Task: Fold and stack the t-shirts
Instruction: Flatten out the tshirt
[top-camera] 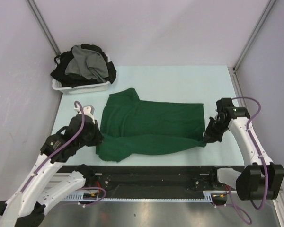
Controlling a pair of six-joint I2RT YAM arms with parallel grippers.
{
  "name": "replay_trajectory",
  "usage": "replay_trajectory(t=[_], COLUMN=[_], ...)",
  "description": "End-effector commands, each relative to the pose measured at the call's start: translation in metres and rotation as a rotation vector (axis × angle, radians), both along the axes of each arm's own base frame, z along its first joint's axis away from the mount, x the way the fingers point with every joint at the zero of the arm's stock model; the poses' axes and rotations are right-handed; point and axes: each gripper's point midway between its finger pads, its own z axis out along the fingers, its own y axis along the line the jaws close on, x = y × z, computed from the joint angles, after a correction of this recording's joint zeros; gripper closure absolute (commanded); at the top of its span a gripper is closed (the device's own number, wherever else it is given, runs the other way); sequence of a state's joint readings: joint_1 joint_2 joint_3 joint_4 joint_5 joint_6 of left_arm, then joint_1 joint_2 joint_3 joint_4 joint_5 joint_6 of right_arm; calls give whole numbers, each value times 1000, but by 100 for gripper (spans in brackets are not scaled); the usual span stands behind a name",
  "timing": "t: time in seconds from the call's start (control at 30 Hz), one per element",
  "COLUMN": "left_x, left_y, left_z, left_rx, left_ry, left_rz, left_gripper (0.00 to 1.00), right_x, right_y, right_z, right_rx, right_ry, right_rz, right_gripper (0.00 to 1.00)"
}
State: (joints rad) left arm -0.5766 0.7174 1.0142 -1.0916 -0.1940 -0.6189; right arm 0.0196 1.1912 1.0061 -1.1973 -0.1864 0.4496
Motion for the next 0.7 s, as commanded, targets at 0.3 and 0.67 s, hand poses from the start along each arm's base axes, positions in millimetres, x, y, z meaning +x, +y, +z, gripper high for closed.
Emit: replay_trajectory(t=[0.3,0.67], left_x=[13,94], left_y=[6,-7], left_z=[-11,4], left_rx=[131,175], left_ry=[40,-213], left_rz=[-10,81], left_gripper=[52,43], right_x=[-22,103], right_y=[3,-11], right_z=[1,37], right_rx=[23,-76], right_ry=[76,-319], right_rz=[-14,-26], right_gripper=[31,36])
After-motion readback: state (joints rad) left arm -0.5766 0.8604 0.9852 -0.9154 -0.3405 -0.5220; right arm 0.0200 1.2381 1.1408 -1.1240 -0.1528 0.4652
